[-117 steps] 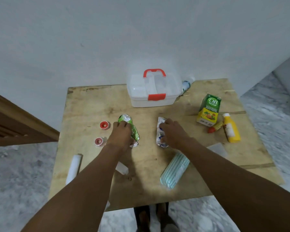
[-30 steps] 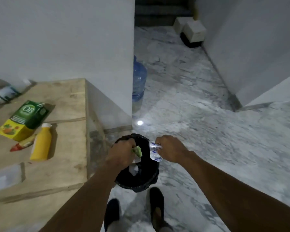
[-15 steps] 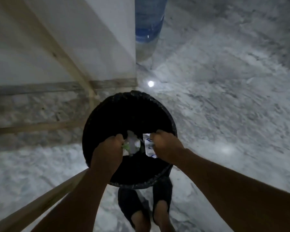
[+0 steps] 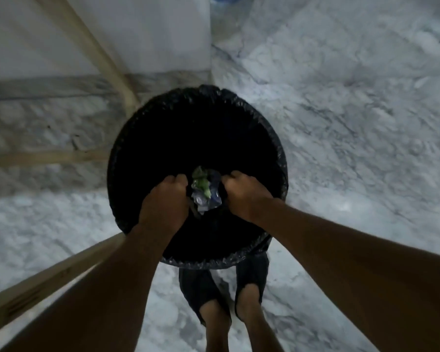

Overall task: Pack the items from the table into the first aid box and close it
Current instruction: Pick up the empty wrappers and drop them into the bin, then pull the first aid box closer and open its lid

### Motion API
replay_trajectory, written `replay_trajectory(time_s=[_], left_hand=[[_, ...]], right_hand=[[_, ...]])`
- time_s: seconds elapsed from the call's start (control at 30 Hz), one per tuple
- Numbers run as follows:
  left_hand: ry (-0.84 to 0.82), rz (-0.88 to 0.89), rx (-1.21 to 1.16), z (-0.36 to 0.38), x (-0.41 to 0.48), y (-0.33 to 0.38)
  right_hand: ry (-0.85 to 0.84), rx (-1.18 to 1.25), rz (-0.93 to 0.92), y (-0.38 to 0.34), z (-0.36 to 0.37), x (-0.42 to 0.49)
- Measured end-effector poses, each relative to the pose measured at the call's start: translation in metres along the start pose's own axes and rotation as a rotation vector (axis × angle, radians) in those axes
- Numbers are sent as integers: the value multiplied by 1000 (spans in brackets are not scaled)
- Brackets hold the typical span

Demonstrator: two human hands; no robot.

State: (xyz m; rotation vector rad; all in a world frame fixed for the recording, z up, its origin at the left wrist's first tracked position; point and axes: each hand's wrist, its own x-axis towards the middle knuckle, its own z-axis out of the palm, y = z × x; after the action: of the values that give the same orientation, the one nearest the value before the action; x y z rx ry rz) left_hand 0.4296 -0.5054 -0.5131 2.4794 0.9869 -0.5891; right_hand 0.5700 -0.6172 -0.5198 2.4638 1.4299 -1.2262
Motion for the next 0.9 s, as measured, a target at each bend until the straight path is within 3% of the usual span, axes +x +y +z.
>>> replay_trajectory(time_s=[0.27, 0.6, 0.77, 0.9], left_hand=[[65, 57, 42, -185, -113, 78], [604, 111, -1, -483, -264, 147], [815, 69, 17, -545, -343, 130], [902, -31, 12, -554, -402, 95]], right_hand=[[143, 10, 62, -60, -161, -148], [707, 15, -2, -195, -408, -350], [883, -55, -96, -260, -455, -412], [911, -119, -202, -307, -461, -445]])
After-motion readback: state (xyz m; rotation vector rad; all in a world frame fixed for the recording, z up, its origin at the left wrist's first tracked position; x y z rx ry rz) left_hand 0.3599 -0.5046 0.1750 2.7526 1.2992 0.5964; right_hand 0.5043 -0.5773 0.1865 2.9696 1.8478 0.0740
